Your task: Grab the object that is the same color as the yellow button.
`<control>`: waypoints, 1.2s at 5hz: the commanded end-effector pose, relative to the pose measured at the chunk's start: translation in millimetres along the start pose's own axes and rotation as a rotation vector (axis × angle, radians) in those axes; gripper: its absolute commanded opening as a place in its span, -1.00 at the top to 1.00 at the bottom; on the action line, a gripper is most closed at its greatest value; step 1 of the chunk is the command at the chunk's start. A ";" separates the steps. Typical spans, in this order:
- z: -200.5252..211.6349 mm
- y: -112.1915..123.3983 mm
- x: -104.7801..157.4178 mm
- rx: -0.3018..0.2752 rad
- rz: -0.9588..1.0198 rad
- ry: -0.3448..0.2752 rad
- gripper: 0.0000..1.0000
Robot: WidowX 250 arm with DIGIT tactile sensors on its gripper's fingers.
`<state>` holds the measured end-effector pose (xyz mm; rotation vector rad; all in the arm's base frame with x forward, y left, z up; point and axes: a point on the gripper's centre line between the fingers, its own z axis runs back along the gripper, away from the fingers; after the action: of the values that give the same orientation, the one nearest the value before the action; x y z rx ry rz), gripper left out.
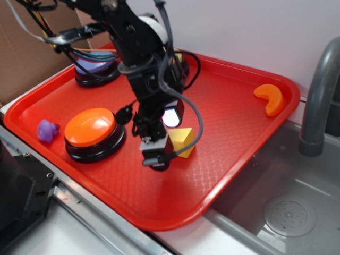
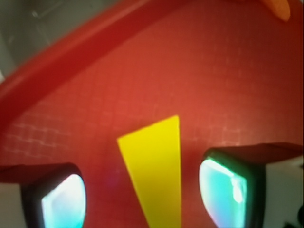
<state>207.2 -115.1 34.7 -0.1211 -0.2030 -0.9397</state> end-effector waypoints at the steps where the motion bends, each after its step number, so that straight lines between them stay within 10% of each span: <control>1: -3.4 -4.0 7.2 0.033 0.031 -0.040 1.00; 6: 83.2 32.7 -0.8 0.122 0.461 -0.054 1.00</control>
<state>218.1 -70.7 98.1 -0.0715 -0.2046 -0.4632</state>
